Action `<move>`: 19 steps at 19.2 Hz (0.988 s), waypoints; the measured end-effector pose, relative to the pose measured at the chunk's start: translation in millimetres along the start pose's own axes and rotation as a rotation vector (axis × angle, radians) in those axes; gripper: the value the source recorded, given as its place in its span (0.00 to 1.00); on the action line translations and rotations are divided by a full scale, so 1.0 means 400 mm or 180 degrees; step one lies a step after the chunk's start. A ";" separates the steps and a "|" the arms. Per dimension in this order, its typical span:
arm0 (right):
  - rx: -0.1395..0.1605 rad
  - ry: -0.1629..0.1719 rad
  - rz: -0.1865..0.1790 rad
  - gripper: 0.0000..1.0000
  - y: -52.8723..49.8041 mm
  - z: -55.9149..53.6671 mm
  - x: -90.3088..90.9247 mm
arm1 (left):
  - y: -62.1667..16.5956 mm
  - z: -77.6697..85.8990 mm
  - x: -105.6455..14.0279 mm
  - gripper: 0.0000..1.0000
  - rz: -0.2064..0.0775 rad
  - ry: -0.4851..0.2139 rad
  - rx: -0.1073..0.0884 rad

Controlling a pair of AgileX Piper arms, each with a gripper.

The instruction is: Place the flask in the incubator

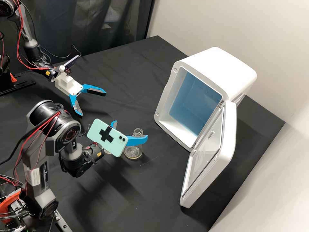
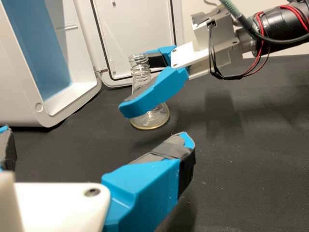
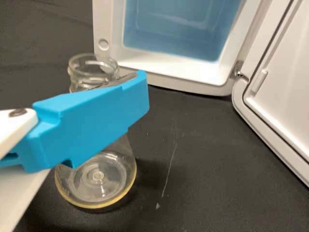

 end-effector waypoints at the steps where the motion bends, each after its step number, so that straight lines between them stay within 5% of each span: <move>1: 0.0000 -0.0011 -0.0017 1.00 -0.003 0.002 0.001 | 0.000 0.000 0.000 1.00 0.0000 0.0000 0.0000; 6: 0.0060 -0.0230 -0.0121 1.00 -0.022 0.036 0.008 | 0.000 0.000 0.000 1.00 0.0000 0.0000 0.0000; 11: 0.0358 -0.0532 -0.0025 1.00 -0.007 0.093 0.006 | 0.000 0.002 0.001 1.00 -0.0002 -0.0012 0.0002; 19: 0.0361 -0.0533 0.0118 1.00 0.019 0.106 0.028 | 0.000 0.003 0.001 1.00 -0.0002 -0.0019 0.0003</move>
